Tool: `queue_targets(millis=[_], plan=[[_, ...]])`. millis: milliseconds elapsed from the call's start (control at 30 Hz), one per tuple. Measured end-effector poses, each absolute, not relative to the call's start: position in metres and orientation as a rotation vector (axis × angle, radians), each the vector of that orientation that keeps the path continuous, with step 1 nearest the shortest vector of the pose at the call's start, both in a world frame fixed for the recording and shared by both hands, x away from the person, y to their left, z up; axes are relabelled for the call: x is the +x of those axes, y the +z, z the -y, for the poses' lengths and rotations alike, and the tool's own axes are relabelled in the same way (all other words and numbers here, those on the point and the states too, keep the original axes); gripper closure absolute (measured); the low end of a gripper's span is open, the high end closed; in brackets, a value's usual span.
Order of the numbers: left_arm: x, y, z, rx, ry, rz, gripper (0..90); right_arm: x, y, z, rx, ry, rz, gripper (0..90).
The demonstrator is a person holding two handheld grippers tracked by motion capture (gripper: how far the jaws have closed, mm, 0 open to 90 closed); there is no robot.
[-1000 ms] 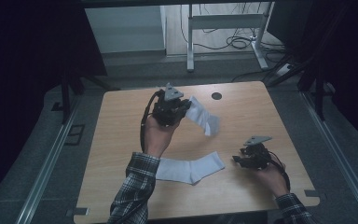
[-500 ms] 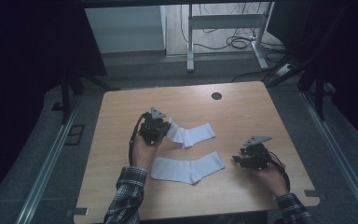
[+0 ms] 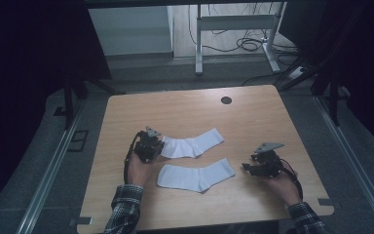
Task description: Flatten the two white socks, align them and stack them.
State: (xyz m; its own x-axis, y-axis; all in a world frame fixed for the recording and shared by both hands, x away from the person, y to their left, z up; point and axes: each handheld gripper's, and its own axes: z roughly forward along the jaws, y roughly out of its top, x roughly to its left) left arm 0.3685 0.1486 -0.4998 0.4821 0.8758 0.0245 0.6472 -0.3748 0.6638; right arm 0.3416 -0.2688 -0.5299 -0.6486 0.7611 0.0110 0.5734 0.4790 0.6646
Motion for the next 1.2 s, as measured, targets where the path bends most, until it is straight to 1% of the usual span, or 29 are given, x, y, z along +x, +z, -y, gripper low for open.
queue_targets(millis=[300, 333, 433, 533, 633, 1000, 1200], plan=[[0.362, -0.527, -0.162, 2.160, 0.490, -1.302, 80.2, 0.341, -0.530, 0.268, 1.138, 0.939, -2.436, 42.2], [0.360, -0.529, -0.165, 2.134, 0.490, -1.308, 75.5, 0.341, -0.530, 0.268, 1.138, 0.939, -2.435, 42.2], [0.360, -0.526, -0.172, 2.074, 0.496, -1.319, 67.2, 0.341, -0.530, 0.268, 1.137, 0.937, -2.435, 42.2], [0.358, -0.523, -0.177, 2.043, 0.504, -1.319, 63.2, 0.341, -0.530, 0.268, 1.134, 0.931, -2.438, 42.1], [0.357, -0.521, -0.184, 2.009, 0.517, -1.317, 61.7, 0.342, -0.530, 0.268, 1.135, 0.933, -2.436, 42.0], [0.358, -0.539, -0.184, 2.063, 0.521, -1.295, 60.2, 0.343, -0.530, 0.266, 1.146, 0.926, -2.433, 42.0], [0.354, -0.527, -0.183, 1.989, 0.530, -1.258, 57.5, 0.344, -0.529, 0.265, 1.146, 0.913, -2.440, 43.3]])
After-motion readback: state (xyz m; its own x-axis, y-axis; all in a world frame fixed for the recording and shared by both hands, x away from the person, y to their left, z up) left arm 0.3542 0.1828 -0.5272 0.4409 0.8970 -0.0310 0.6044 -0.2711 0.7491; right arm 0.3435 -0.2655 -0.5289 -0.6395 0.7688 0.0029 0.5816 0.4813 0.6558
